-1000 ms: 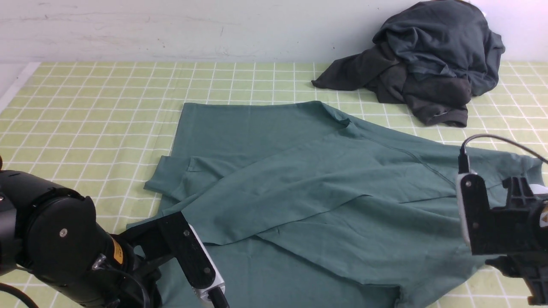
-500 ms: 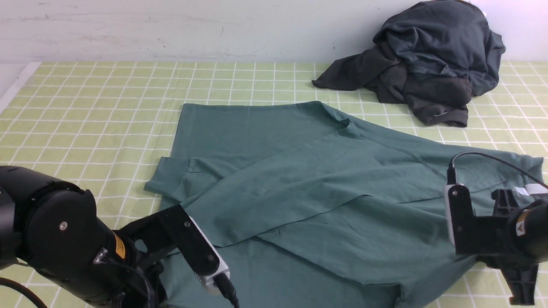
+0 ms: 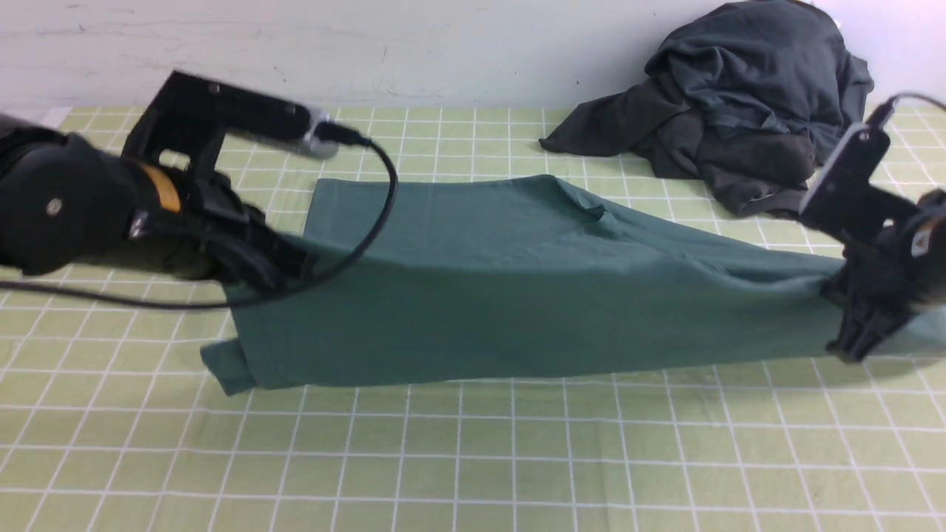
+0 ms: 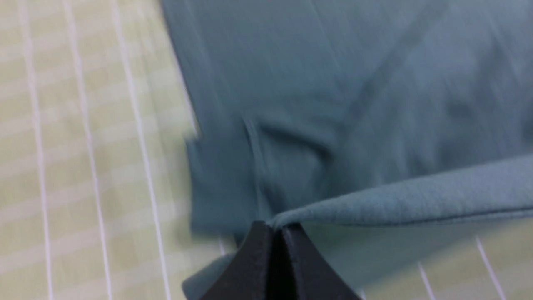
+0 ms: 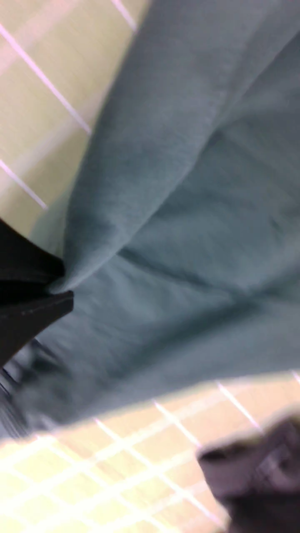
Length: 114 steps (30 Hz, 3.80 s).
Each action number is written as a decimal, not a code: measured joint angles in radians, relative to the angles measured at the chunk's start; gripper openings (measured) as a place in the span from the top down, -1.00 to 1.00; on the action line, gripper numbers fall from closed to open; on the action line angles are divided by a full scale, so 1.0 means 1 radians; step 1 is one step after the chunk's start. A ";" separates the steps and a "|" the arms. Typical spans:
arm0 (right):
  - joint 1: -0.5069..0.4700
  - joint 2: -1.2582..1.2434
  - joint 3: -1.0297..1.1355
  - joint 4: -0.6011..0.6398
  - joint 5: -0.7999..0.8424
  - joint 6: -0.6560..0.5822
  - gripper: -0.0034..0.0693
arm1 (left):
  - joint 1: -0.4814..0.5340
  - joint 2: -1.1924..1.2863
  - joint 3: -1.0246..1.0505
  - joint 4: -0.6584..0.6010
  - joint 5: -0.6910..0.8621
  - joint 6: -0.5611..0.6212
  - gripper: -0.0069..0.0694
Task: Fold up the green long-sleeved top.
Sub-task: Use both arms to drag the lower edge of the fabric forward and fold it over the upper edge, then use the right arm to clamp the right edge of the fabric
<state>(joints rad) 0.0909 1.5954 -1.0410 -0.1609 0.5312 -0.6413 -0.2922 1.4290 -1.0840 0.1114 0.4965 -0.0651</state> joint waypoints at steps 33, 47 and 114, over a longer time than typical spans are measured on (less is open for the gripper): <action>-0.088 0.658 -0.935 0.144 0.371 0.474 0.40 | 0.144 1.059 -1.443 -0.084 0.534 0.065 -0.07; 0.083 0.906 -0.940 1.142 0.005 -0.570 0.94 | 0.069 1.155 -1.430 -0.467 0.739 0.376 0.83; -0.433 0.577 -0.511 0.701 0.156 0.532 -0.54 | 0.058 -0.696 0.585 -0.111 0.195 0.183 0.83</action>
<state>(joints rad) -0.3418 2.1727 -1.5523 0.5406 0.6867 -0.1088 -0.2344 0.7333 -0.4988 0.0000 0.6912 0.1182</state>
